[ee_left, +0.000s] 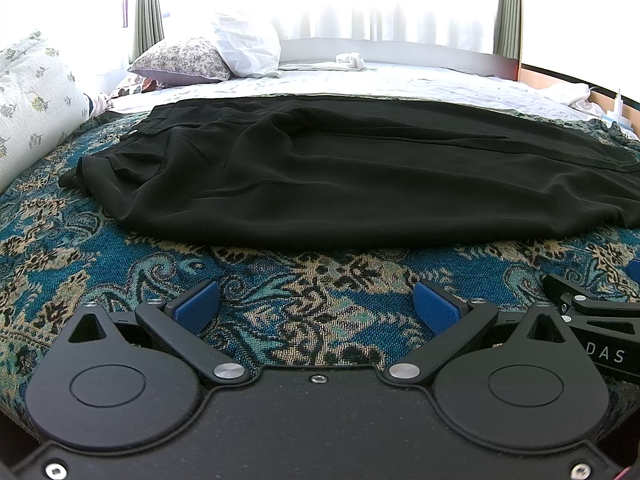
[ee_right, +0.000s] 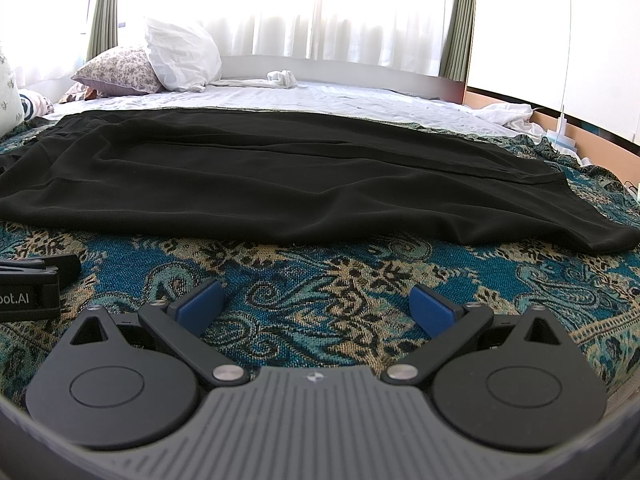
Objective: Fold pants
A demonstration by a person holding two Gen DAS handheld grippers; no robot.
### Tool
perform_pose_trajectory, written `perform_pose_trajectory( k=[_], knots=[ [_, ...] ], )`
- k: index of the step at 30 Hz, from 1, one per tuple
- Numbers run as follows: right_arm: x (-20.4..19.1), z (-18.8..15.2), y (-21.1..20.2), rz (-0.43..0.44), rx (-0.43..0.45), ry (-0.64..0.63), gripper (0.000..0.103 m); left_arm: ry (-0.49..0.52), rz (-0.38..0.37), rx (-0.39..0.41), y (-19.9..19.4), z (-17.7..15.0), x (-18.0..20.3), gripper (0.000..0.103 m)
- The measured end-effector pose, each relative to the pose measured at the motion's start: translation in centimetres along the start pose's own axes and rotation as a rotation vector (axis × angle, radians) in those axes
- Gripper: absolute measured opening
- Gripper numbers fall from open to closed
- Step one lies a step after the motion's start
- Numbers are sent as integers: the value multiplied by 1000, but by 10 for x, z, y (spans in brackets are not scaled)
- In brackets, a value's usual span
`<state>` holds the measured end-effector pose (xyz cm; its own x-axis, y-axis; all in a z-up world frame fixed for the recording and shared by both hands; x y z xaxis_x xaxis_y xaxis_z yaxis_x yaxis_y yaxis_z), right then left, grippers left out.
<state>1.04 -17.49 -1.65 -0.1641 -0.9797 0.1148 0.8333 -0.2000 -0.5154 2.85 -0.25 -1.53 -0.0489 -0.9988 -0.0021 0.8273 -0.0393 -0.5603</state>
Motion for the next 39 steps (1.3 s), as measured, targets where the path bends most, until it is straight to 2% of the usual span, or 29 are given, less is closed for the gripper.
perform_pose_trajectory(
  k=[14, 20, 21, 22, 24, 26, 29, 32, 36, 37, 39],
  knots=[
    [0, -1, 1, 3, -1, 4, 103, 22, 12, 21, -7, -5, 5, 103],
    [21, 12, 13, -34, -29, 47, 103, 11, -49, -13, -15, 0, -11, 103],
    [35, 17, 19, -82, -38, 72, 103, 7, -57, -23, -16, 3, -16, 103],
    [42, 20, 21, -95, -39, 79, 103, 0, -64, -13, -19, 7, -23, 103],
    [75, 27, 30, -146, -42, 130, 103, 10, -64, 54, -25, 15, -39, 103],
    [106, 31, 37, -172, -46, 185, 102, 41, -16, 120, -28, 26, -56, 103],
    [162, 37, 49, -216, -61, 302, 99, 47, 60, 122, -19, 44, -83, 103],
    [219, 42, 61, -287, -71, 407, 91, -69, 119, 112, -2, 63, -124, 103],
    [286, 40, 68, -396, -75, 561, 74, -257, 78, 105, 23, 76, -175, 103],
    [296, 37, 69, -419, -76, 591, 66, -295, 77, 100, 31, 77, -186, 103],
    [316, 32, 70, -445, -81, 635, 60, -339, 108, 83, 42, 76, -202, 103]
  ],
)
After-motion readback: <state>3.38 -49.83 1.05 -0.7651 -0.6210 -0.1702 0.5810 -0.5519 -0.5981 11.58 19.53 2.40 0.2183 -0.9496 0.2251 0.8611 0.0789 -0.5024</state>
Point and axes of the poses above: each gripper's, at about its wrist camera, not at the fingertips, and y roughly the way its jaws point, x to its right, z to its top, the point moved 3 cm from there along y, roughly the way its jaws point, and after that the axes turned 3 degrees about -z, right-handed, at the moved point
